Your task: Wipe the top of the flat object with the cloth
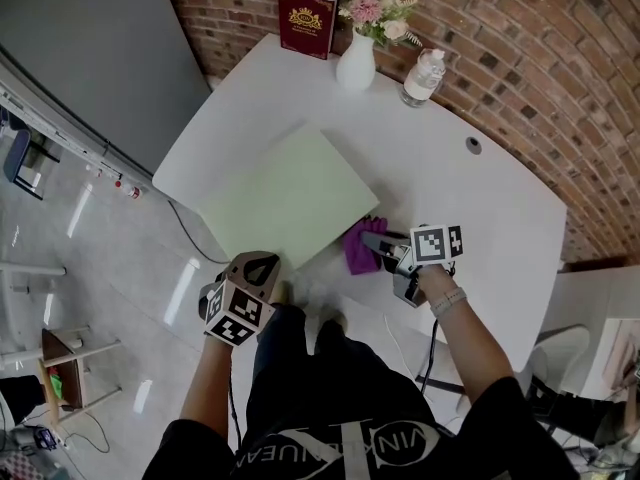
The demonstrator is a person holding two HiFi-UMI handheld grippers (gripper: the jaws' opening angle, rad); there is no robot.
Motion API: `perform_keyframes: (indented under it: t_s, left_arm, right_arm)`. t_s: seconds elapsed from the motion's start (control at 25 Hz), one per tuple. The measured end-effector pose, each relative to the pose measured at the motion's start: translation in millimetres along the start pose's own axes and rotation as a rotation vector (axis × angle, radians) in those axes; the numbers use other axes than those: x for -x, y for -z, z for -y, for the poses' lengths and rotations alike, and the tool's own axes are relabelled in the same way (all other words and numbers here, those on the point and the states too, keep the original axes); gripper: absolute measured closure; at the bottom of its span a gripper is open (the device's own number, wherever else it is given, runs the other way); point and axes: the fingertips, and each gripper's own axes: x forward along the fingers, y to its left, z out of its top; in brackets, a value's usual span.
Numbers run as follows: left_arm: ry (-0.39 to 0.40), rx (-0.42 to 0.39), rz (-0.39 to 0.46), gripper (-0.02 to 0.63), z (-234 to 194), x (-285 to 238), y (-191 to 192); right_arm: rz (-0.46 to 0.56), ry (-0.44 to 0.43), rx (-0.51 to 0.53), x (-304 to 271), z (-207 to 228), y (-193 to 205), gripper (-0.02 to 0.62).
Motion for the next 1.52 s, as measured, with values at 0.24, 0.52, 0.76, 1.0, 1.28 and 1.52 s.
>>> perform_keyframes:
  t_s: [0.24,0.52,0.76,1.0,1.28,1.52]
  left_arm:
    - [0.033,-0.024,-0.011,0.595,1.5,-1.8,-0.6]
    - [0.044,-0.021,-0.01,0.594,2.7,-2.2,-1.2]
    - [0.038,-0.026,-0.006,0.594,1.4,-1.7,-1.1]
    - [0.07,-0.052,-0.018,0.594,0.3,-2.8,-1.9]
    - [-0.193,0.111,0.046,0.592,-47.1,27.8,9.9]
    - [-0.341,0.402,0.119,0.591,-67.7,66.5,36.4]
  right_arm:
    - [0.098,0.074,-0.015,18.5,21.0,-28.1,0.531]
    - [0.269,0.199,0.001,47.9,44.4,-66.0,0.531]
    - [0.367,0.244,0.183,51.4,38.7,-109.6,0.531]
    - [0.254,0.127,0.233,23.3,20.4,-106.5,0.531]
    - [0.198,0.125,0.227,21.0,24.8,-90.6,0.531]
    - [0.177,0.081,0.217,15.7,16.2,-78.0,0.531]
